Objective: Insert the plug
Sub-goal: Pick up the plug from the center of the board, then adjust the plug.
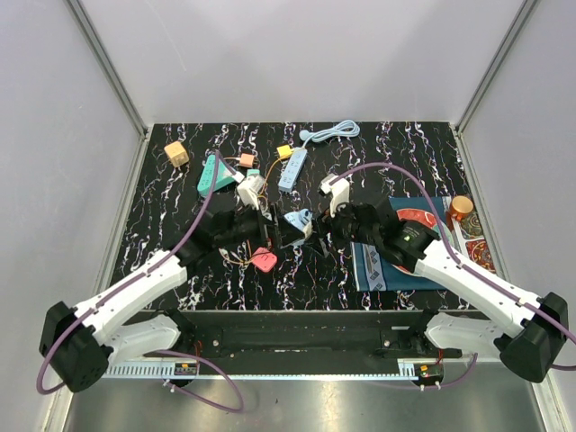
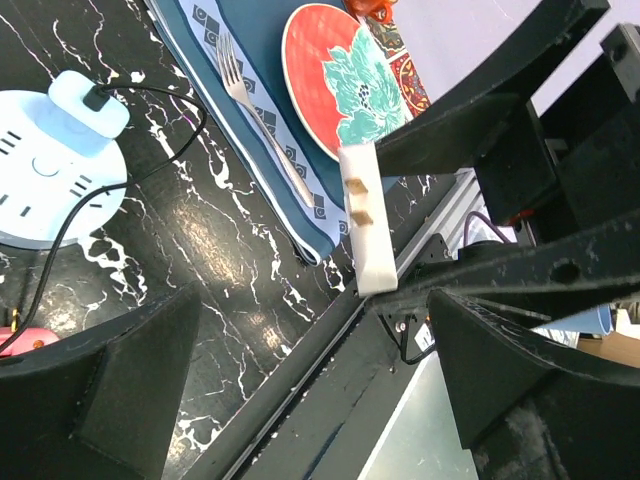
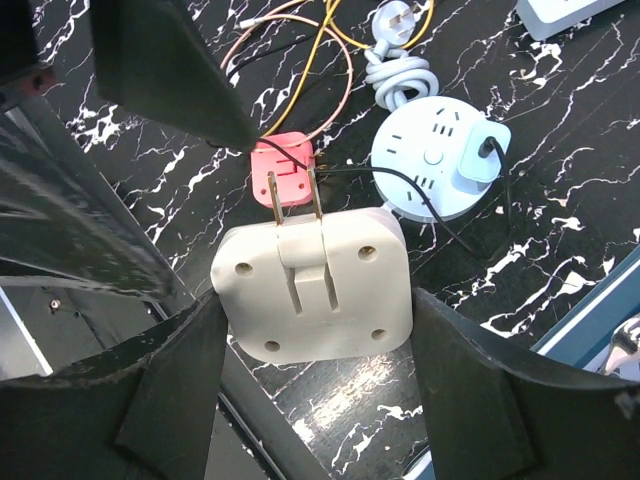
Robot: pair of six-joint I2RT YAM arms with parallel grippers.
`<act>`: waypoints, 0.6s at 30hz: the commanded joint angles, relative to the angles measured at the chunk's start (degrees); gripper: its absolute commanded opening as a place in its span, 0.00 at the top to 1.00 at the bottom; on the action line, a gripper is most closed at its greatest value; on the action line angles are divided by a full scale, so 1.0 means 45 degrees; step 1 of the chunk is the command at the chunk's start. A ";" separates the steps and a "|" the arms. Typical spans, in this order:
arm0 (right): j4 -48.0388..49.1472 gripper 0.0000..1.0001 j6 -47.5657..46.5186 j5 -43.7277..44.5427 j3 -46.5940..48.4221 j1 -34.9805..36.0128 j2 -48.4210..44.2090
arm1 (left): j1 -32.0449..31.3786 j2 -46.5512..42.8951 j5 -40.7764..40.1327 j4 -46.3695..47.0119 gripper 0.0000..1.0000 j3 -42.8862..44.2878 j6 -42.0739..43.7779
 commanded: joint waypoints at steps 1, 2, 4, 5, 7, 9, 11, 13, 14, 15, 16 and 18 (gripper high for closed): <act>0.1143 0.78 -0.0484 -0.0711 -0.0317 0.0090 -0.0293 | -0.0195 0.0646 -0.0324 0.1451 0.05 0.0859 -0.0843; 0.1182 0.78 -0.0582 -0.0769 -0.0356 0.0090 -0.0255 | -0.0233 0.0918 -0.0363 0.1432 0.05 0.0956 -0.0902; 0.1260 0.78 -0.0699 -0.0789 -0.0415 0.0090 -0.0235 | -0.0234 0.1154 -0.0480 0.1393 0.09 0.1152 -0.1077; 0.1280 0.78 -0.0835 -0.0809 -0.0435 0.0090 -0.0235 | -0.0234 0.1387 -0.0500 0.1393 0.11 0.1191 -0.1136; 0.1319 0.78 -0.0914 -0.0809 -0.0454 0.0109 -0.0215 | -0.0253 0.1603 -0.0500 0.1393 0.14 0.1367 -0.1273; 0.1339 0.78 -0.1070 -0.0809 -0.0454 0.0090 -0.0176 | -0.0253 0.1877 -0.0559 0.1374 0.21 0.1464 -0.1351; 0.1358 0.78 -0.1051 -0.0770 -0.0435 0.0090 -0.0137 | -0.0253 0.2072 -0.0579 0.1315 0.28 0.1562 -0.1429; 0.1416 0.78 -0.1051 -0.0770 -0.0415 0.0090 -0.0040 | -0.0254 0.2190 -0.0501 0.1237 0.31 0.1621 -0.1430; 0.1397 0.79 -0.1380 -0.0731 -0.0396 0.0090 -0.0020 | -0.0273 0.2287 -0.0462 0.1218 0.33 0.1699 -0.1430; 0.1436 0.78 -0.1422 -0.0750 -0.0396 0.0090 0.0077 | -0.0292 0.2327 -0.0384 0.1198 0.37 0.1719 -0.1430; 0.1436 0.79 -0.1442 -0.0750 -0.0376 0.0090 0.0136 | -0.0312 0.2346 -0.0345 0.1140 0.38 0.1758 -0.1372; 0.1436 0.79 -0.1481 -0.0750 -0.0318 0.0090 0.0311 | -0.0370 0.2405 -0.0344 0.1139 0.42 0.1894 -0.1177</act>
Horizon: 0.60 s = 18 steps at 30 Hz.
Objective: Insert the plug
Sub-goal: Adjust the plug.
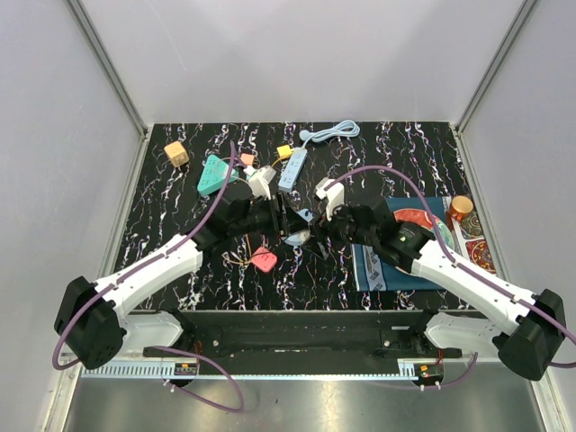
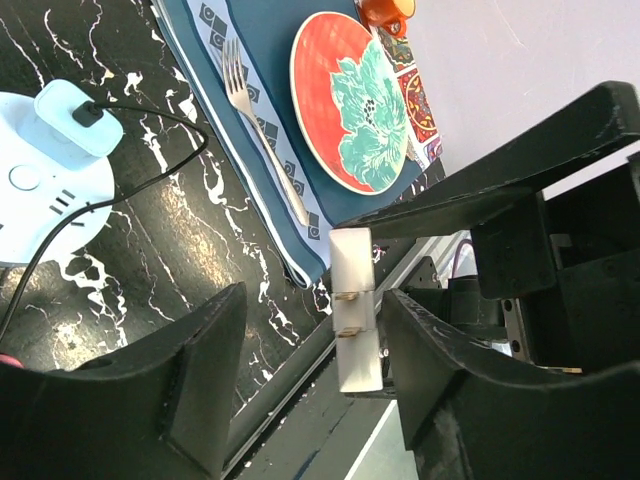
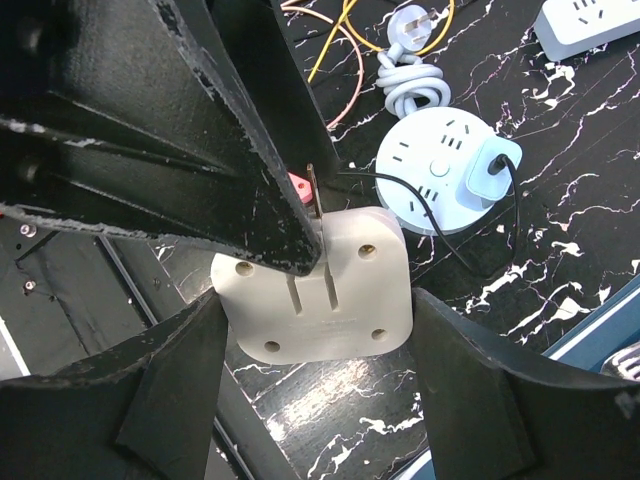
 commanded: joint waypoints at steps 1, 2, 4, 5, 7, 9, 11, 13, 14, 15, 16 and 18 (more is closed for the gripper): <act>0.0698 0.79 -0.0446 -0.0138 0.0216 0.0085 0.0292 | -0.0152 0.0083 -0.0057 0.0306 0.42 0.0797 0.0121; 0.0698 0.80 -0.0485 -0.0138 0.0217 0.0085 0.0351 | -0.0171 0.0122 -0.0077 0.0225 0.43 0.0875 0.0199; 0.0698 0.80 -0.0505 -0.0138 0.0295 0.0085 0.0468 | -0.0230 0.0161 -0.0116 -0.0009 0.46 0.0953 0.0414; 0.0698 0.80 -0.0524 -0.0138 0.0353 0.0085 0.0508 | -0.0250 0.0200 -0.0116 -0.0069 0.46 0.1012 0.0472; 0.0698 0.80 -0.0544 -0.0177 0.0373 0.0105 0.0625 | -0.0289 0.0259 -0.0078 -0.0244 0.49 0.1051 0.0590; 0.0698 0.80 -0.0583 -0.0158 0.0471 0.0104 0.0683 | -0.0328 0.0376 -0.0039 -0.0381 0.51 0.1071 0.0668; 0.0678 0.80 -0.0622 -0.0177 0.0510 0.0104 0.0742 | -0.0367 0.0473 -0.0038 -0.0401 0.53 0.1071 0.0688; 0.0678 0.80 -0.0642 -0.0177 0.0568 0.0104 0.0801 | -0.0406 0.0552 0.0020 -0.0460 0.55 0.1051 0.0727; 0.0698 0.80 -0.0661 -0.0177 0.0588 0.0085 0.0859 | -0.0425 0.0572 0.0020 -0.0479 0.57 0.1070 0.0727; 0.0698 0.81 -0.0681 -0.0197 0.0607 0.0143 0.0879 | -0.0426 0.0610 0.0059 -0.0518 0.58 0.1090 0.0766; 0.0698 0.81 -0.0681 -0.0177 0.0607 0.0124 0.0898 | -0.0445 0.0649 0.0079 -0.0538 0.59 0.1071 0.0766; 0.0698 0.81 -0.0720 -0.0197 0.0646 0.0124 0.0976 | -0.0426 0.0689 0.0118 -0.0558 0.63 0.1110 0.0766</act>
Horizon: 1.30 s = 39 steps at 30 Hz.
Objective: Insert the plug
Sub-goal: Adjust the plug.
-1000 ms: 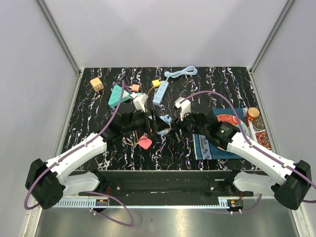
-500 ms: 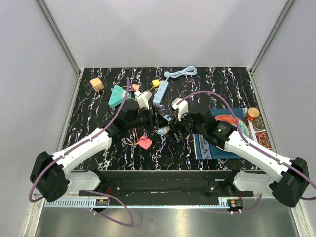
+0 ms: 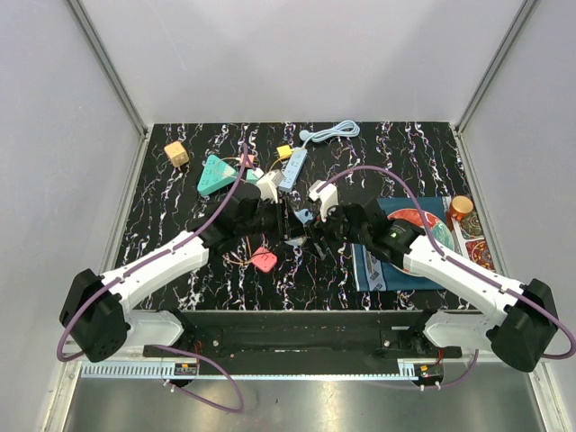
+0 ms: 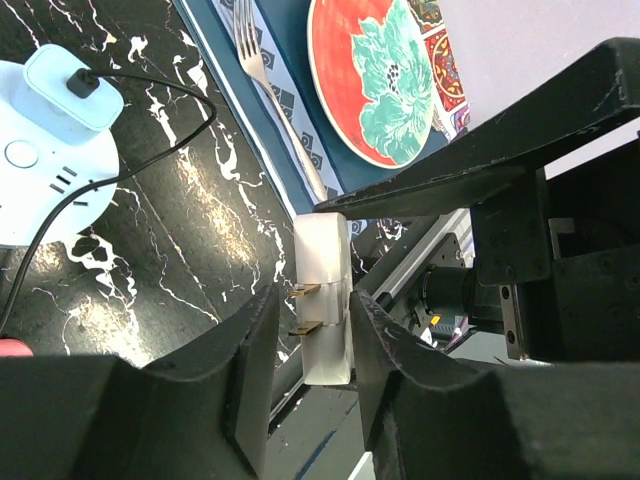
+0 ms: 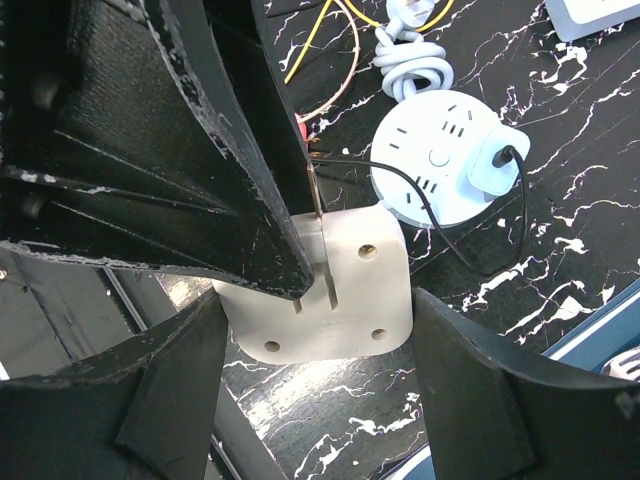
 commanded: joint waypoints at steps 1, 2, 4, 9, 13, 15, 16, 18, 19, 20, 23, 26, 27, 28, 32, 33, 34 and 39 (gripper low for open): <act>0.0591 0.81 -0.0268 -0.0202 0.0608 0.0119 0.0102 | -0.0076 0.0067 0.0113 0.0234 0.65 0.0648 0.0188; 0.0591 0.81 -0.0288 -0.0182 0.0608 0.0119 0.0102 | -0.0076 0.0067 0.0113 0.0234 0.66 0.0648 0.0188; 0.0572 0.81 -0.0288 -0.0182 0.0627 0.0139 0.0180 | -0.0076 0.0028 0.0113 0.0253 0.73 0.0629 0.0169; 0.0708 0.71 -0.0074 -0.0007 0.0589 0.0139 0.0123 | -0.0057 -0.0127 0.0191 0.0778 0.93 0.0356 -0.0104; 0.1273 0.43 0.0705 0.0267 0.0316 0.0119 -0.0190 | -0.0056 -0.0828 -0.0335 0.1346 1.00 -0.0326 -0.0242; 0.1528 0.28 0.1077 0.0286 0.0276 0.0119 -0.0366 | 0.0021 -0.1200 -0.0782 0.1677 1.00 -0.0620 -0.0319; 0.1606 0.24 0.1524 0.0441 0.0256 0.0119 -0.0366 | 0.0060 -0.1608 -0.0901 0.1834 1.00 -0.0931 -0.0358; 0.1860 0.11 0.2034 0.0734 0.0237 0.0100 -0.0483 | 0.0196 -0.2350 -0.1311 0.2381 1.00 -0.1303 -0.0534; 0.1996 0.08 0.2539 0.0813 0.0179 0.0080 -0.0503 | 0.0255 -0.2606 -0.1429 0.2557 1.00 -0.1672 -0.0573; 0.2326 0.06 0.2815 0.0872 0.0101 0.0080 -0.0658 | 0.0295 -0.2860 -0.1759 0.2887 1.00 -0.1889 -0.0709; 0.3225 0.00 0.4045 0.0913 -0.0270 -0.0193 -0.1165 | 0.0509 -0.3817 -0.2248 0.3512 1.00 -0.2650 -0.1021; 0.4863 0.00 0.5568 -0.0159 -0.0894 -0.0778 -0.1595 | 0.0724 -0.4657 -0.2445 0.4331 1.00 -0.3412 -0.1450; 0.5332 0.00 0.5939 -0.1013 -0.1070 -0.0934 -0.1635 | 0.0783 -0.4969 -0.2465 0.4568 1.00 -0.3608 -0.1569; 0.6400 0.00 0.6774 -0.1447 -0.1439 -0.1187 -0.1655 | 0.0803 -0.5126 -0.2504 0.4783 1.00 -0.3919 -0.1666; 0.9705 0.00 0.9179 -0.2993 -0.2515 -0.1715 -0.1306 | 0.0822 -0.5654 -0.2504 0.5953 1.00 -0.4487 -0.2076; 1.0466 0.00 0.9687 -0.3343 -0.2730 -0.1813 -0.1188 | 0.0822 -0.5829 -0.2485 0.6131 1.00 -0.4604 -0.2155; 1.1847 0.00 1.0698 -0.3482 -0.3138 -0.1872 -0.1013 | 0.0822 -0.5909 -0.2465 0.6384 1.00 -0.4838 -0.2233; 1.4650 0.07 1.2755 -0.4087 -0.3785 -0.2010 0.0432 | 0.0822 -0.6338 -0.2387 0.7733 1.00 -0.5463 -0.2780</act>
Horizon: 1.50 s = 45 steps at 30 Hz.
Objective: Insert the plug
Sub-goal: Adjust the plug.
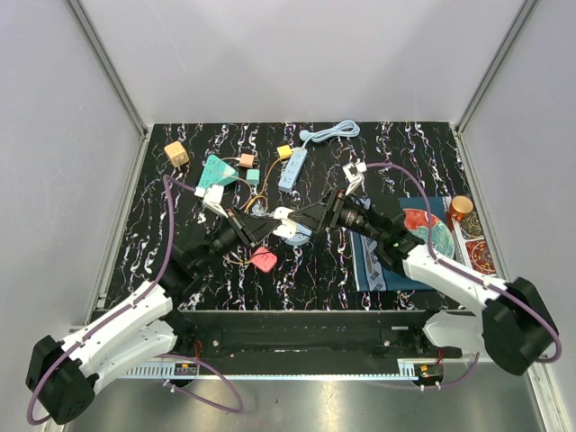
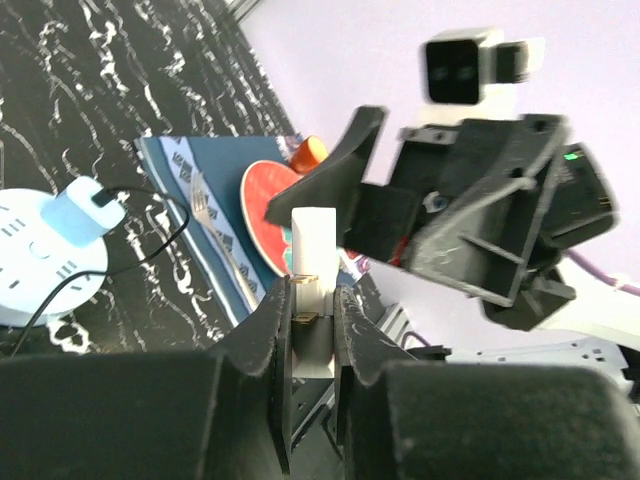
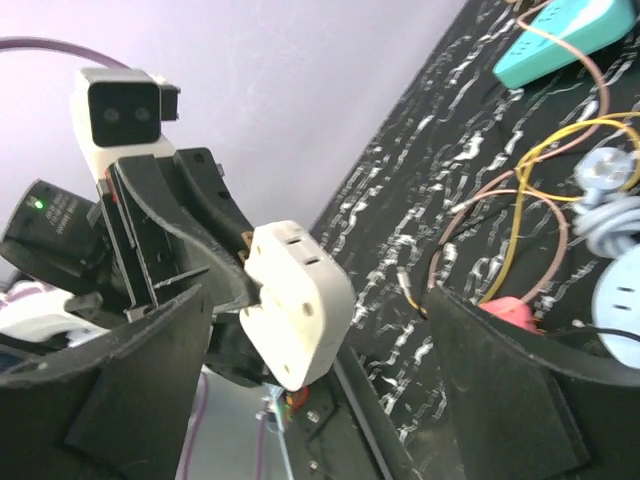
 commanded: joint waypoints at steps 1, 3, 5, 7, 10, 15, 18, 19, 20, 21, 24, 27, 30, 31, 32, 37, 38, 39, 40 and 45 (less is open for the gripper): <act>0.4663 0.09 0.2781 -0.1183 -0.0372 -0.0086 0.1122 | 0.0060 -0.0481 -0.0211 0.2546 1.00 -0.0321 -0.0634; 0.5372 0.15 0.3250 -0.1437 -0.0412 -0.0067 0.1456 | 0.0060 -0.0482 -0.0172 0.2781 1.00 -0.0438 -0.0770; 0.5998 0.17 0.3447 -0.1613 -0.0353 -0.0067 0.1828 | 0.0041 -0.0443 -0.0133 0.3111 0.99 -0.0497 -0.0907; 0.6562 0.25 0.3701 -0.1789 -0.0353 -0.0067 0.2101 | 0.0040 -0.0365 -0.0133 0.3231 0.99 -0.0556 -0.0985; 0.6995 0.42 0.3877 -0.1926 -0.0314 -0.0067 0.2258 | 0.0040 -0.0150 -0.0133 0.3270 0.99 -0.0517 -0.0986; 0.6724 0.74 0.3606 -0.2083 -0.0197 -0.0086 0.2142 | 0.0040 -0.0013 -0.0152 0.3232 0.89 -0.0478 -0.0889; 0.5963 0.89 0.3079 -0.1986 -0.0119 -0.0067 0.1791 | 0.0040 -0.0071 -0.0035 0.2861 0.74 -0.0458 -0.0596; 0.5535 0.91 0.2961 -0.1947 -0.0080 -0.0067 0.1616 | 0.0040 -0.0071 -0.0016 0.2667 0.70 -0.0439 -0.0460; 0.5299 0.95 0.2824 -0.1907 -0.0041 -0.0086 0.1537 | 0.0060 -0.0110 0.0043 0.2607 0.67 -0.0439 -0.0381; 0.5103 0.97 0.2629 -0.1888 0.0075 -0.0086 0.1440 | 0.0060 -0.0111 0.0121 0.2567 0.61 -0.0497 -0.0361; 0.4517 1.00 0.2374 -0.1829 0.0194 -0.0086 0.1224 | 0.0060 0.0026 0.0628 0.2625 0.54 -0.0614 -0.0282; 0.4379 1.00 0.2374 -0.1926 0.0310 -0.0106 0.1224 | 0.0060 0.0279 0.1253 0.3150 0.54 -0.0809 -0.0321; 0.4379 1.00 0.2432 -0.2005 0.0369 -0.0106 0.1263 | 0.0060 0.0553 0.1858 0.3717 0.55 -0.1063 -0.0497; 0.4321 1.00 0.2413 -0.2005 0.0389 -0.0087 0.1263 | 0.0060 0.0592 0.2169 0.4106 0.57 -0.1122 -0.0555; 0.4262 1.00 0.2413 -0.2043 0.0408 -0.0086 0.1263 | 0.0060 0.0728 0.2307 0.4284 0.57 -0.1219 -0.0575; 0.4008 1.00 0.2296 -0.2005 0.0448 -0.0087 0.1185 | 0.0060 0.0807 0.3010 0.5358 0.62 -0.1415 -0.0615; 0.3930 1.00 0.2179 -0.1966 0.0467 -0.0125 0.1127 | 0.0060 0.0769 0.3051 0.5379 0.62 -0.1435 -0.0576; 0.3775 1.00 0.2159 -0.1946 0.0467 -0.0125 0.1087 | 0.0060 0.0730 0.3090 0.5399 0.62 -0.1435 -0.0537; 0.3715 1.00 0.2101 -0.1927 0.0487 -0.0125 0.1029 | 0.0060 0.0710 0.3129 0.5399 0.62 -0.1473 -0.0498; 0.3305 1.00 0.1885 -0.1966 0.0643 -0.0204 0.0950 | 0.0060 0.0514 0.3012 0.5515 0.70 -0.1669 -0.0517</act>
